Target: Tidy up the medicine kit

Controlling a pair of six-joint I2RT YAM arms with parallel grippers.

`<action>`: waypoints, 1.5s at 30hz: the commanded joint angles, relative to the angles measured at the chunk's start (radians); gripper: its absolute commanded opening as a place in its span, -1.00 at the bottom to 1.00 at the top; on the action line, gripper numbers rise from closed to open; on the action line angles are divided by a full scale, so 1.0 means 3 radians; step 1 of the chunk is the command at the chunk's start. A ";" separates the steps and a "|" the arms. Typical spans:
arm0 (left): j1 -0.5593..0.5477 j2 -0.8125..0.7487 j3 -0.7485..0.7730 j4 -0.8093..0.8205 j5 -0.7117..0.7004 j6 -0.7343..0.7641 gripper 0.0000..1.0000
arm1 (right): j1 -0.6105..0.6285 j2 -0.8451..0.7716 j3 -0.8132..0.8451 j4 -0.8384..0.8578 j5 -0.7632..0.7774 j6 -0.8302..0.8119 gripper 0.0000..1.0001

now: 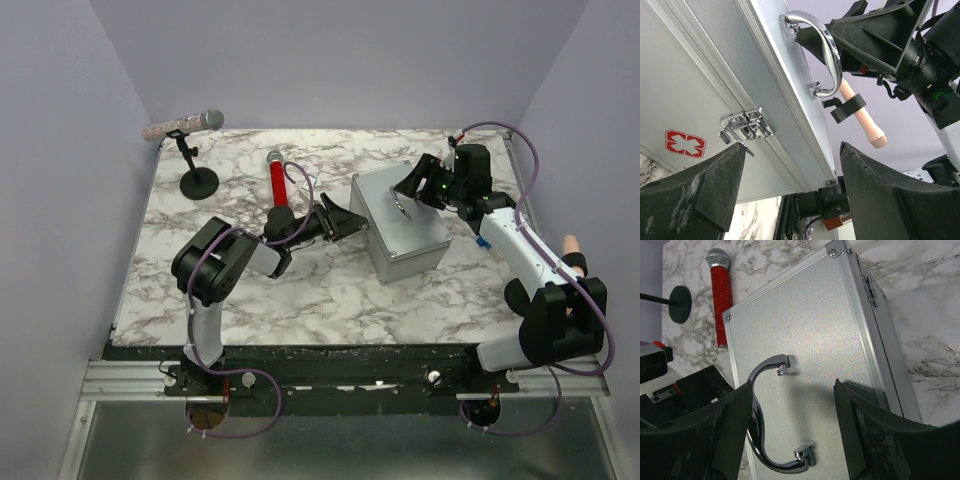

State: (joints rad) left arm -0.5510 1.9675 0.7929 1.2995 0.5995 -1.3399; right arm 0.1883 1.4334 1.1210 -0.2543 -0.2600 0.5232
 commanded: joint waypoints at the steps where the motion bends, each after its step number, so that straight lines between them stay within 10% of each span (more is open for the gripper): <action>1: 0.0006 -0.0049 0.0108 0.1324 0.0006 -0.0028 0.64 | -0.0009 0.0090 0.0006 -0.0068 -0.0084 0.0000 0.49; 45: -0.0009 0.0130 0.0159 0.1303 0.0093 -0.0192 0.59 | -0.0009 0.0105 -0.0009 -0.0068 -0.0115 -0.0016 0.49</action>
State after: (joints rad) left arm -0.5571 1.9846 0.8581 1.2999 0.6041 -1.3968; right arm 0.1883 1.4456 1.1210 -0.2306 -0.2783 0.5232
